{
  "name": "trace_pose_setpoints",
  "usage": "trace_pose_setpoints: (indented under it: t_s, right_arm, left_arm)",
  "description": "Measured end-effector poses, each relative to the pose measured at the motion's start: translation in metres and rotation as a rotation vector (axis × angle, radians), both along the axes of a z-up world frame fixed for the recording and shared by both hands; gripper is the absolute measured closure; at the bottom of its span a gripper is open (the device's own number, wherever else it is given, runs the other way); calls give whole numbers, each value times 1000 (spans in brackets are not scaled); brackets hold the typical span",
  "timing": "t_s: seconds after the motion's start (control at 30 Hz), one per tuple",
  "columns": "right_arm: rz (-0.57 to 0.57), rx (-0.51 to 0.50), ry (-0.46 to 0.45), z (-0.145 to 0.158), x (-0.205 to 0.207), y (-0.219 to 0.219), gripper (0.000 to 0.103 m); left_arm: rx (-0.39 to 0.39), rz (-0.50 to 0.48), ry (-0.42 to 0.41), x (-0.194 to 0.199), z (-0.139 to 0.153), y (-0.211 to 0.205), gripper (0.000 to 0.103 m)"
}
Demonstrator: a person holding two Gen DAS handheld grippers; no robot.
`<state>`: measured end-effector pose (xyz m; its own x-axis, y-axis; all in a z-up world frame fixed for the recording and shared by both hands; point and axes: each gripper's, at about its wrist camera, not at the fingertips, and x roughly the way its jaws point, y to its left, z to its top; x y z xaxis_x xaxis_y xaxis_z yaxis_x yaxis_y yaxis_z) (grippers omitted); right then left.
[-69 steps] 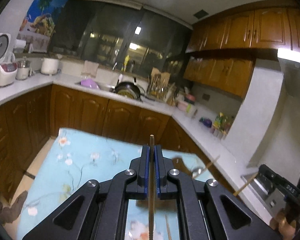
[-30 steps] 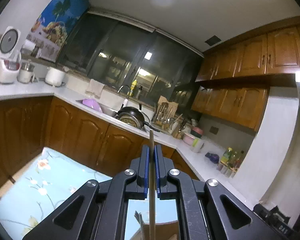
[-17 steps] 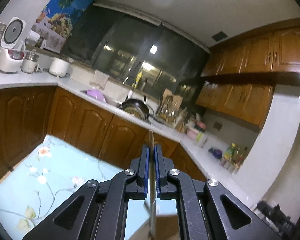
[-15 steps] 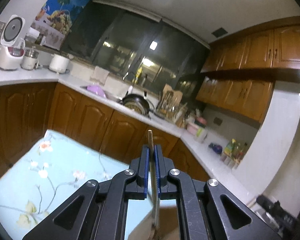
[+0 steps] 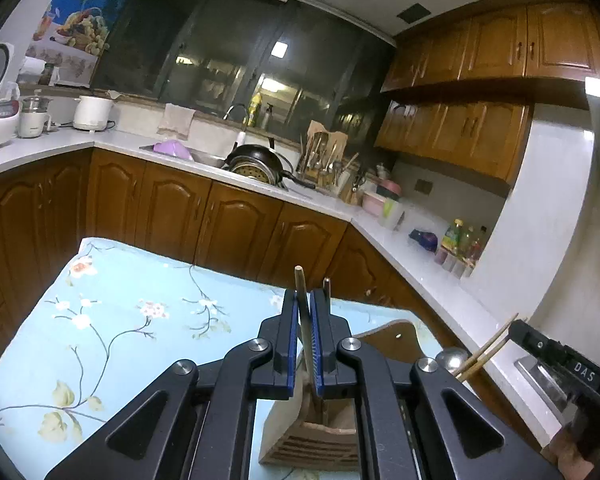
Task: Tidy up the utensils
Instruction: 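Lower both chopsticks into the wooden holder and open both tools, then move both open tools back over the remaining utensils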
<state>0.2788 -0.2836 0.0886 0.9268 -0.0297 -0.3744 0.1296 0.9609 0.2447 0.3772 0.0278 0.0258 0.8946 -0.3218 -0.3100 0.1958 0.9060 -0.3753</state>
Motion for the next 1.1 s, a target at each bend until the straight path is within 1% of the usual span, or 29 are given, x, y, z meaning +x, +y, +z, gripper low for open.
trace_pose_setpoints:
  t_s: [0.07,0.1,0.17,0.23,0.27,0.3,0.33,0.37,0.4,0.43,0.47,0.5,0.53,0.57,0.6,0.63,0.7,0.77,0.83,0.93,0.97,1.1]
  right_arm:
    - [-1,6,4,-1,-1,-1,97]
    - [-2,11,8,-1,-1,-2,94]
    - [2,26,13,-2,-1,-4,92]
    - [6,48,15,-2,-3,-7,86]
    - [6,55,11,-1,-6,-8,77]
    - [5,60,7,0,-7,-9,63]
    - [8,67,-2,1,-11,-10,56]
    - [7,74,-12,3,-15,-11,52]
    - [6,77,-20,5,-19,-11,52]
    - [6,79,-23,6,-21,-10,52]
    - [6,87,-27,9,-27,-11,50]
    - [6,95,-32,10,-31,-11,44]
    - [5,102,-37,12,-35,-12,41]
    - [3,108,-43,13,-42,-12,34]
    - [2,112,-47,13,-46,-13,28]
    - [2,118,-52,13,-52,-13,26]
    - [2,127,-56,9,-68,-13,19]
    - [8,131,-45,1,-81,-11,16]
    - [14,141,-19,-10,-92,-9,15]
    - [22,150,27,-27,-105,-5,15]
    - [23,153,51,-36,-111,-3,15]
    - [20,160,122,-62,-129,2,15]
  left_arm:
    - [4,-2,6,1,6,2,99]
    - [6,-2,10,2,8,4,98]
    - [9,-7,22,3,12,5,98]
    - [11,-10,29,2,18,6,99]
    - [12,-9,31,2,21,6,98]
    - [11,-11,33,2,25,8,96]
    - [7,-11,33,0,29,11,89]
    - [3,-11,33,-2,31,12,81]
    - [-1,-7,29,-4,32,12,79]
    - [-1,-2,27,-7,34,13,75]
    - [1,-4,26,-10,36,14,71]
    - [4,-4,27,-14,37,15,68]
    - [7,-1,29,-19,37,16,59]
    - [11,6,31,-25,40,19,50]
    - [13,13,29,-32,37,19,47]
    - [14,21,30,-40,35,21,42]
    - [13,31,42,-57,30,27,38]
    - [20,48,72,-77,21,33,31]
    - [27,69,117,-95,11,39,31]
    - [36,76,192,-116,0,44,31]
    - [42,82,228,-124,-6,45,31]
    - [26,84,316,-147,-23,53,31]
